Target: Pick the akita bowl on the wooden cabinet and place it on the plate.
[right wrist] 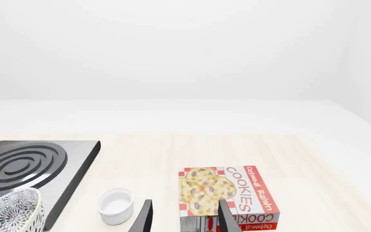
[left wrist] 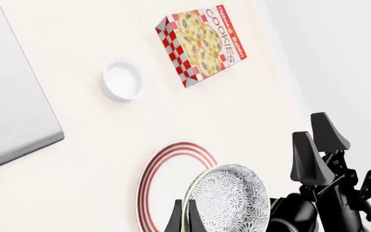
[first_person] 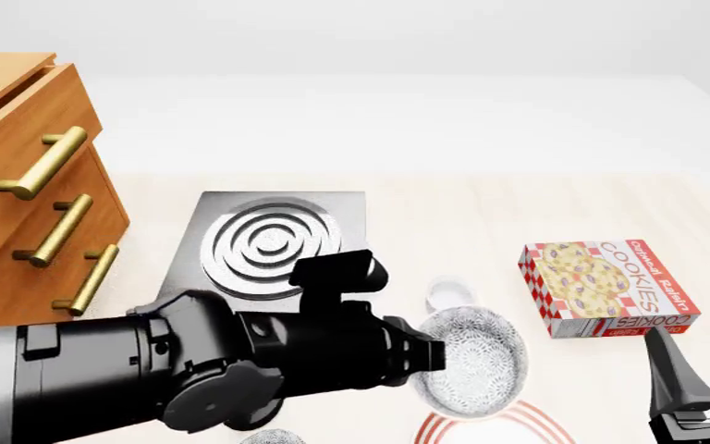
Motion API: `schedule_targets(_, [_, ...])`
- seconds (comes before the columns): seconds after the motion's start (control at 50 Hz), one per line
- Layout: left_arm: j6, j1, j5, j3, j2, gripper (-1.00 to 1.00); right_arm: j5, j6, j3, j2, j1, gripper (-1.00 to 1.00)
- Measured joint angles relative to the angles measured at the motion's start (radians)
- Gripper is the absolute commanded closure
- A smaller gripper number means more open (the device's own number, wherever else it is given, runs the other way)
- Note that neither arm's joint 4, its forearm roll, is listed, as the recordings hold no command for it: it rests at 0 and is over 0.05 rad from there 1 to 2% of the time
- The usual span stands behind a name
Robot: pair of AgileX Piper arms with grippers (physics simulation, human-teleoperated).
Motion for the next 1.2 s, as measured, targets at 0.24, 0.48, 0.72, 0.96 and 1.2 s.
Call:
schedule_targets(0.24, [-0.007,-0.007,-0.018,0.006,0.023,1.0,0.0,0.0,0.0,0.0,0.0,-1.0])
schedule_targets(0.48, [-0.016,-0.009,-0.041,0.016,0.046,1.0,0.0,0.0,0.0,0.0,0.0,-1.0])
schedule_targets(0.72, [-0.024,-0.01,-0.069,0.025,0.077,1.0,0.0,0.0,0.0,0.0,0.0,-1.0])
schedule_targets(0.96, [-0.031,-0.016,-0.088,0.024,0.105,1.0,0.0,0.0,0.0,0.0,0.0,-1.0])
schedule_targets(1.2, [-0.043,-0.024,-0.114,0.03,0.132,1.0,0.0,0.0,0.0,0.0,0.0,-1.0])
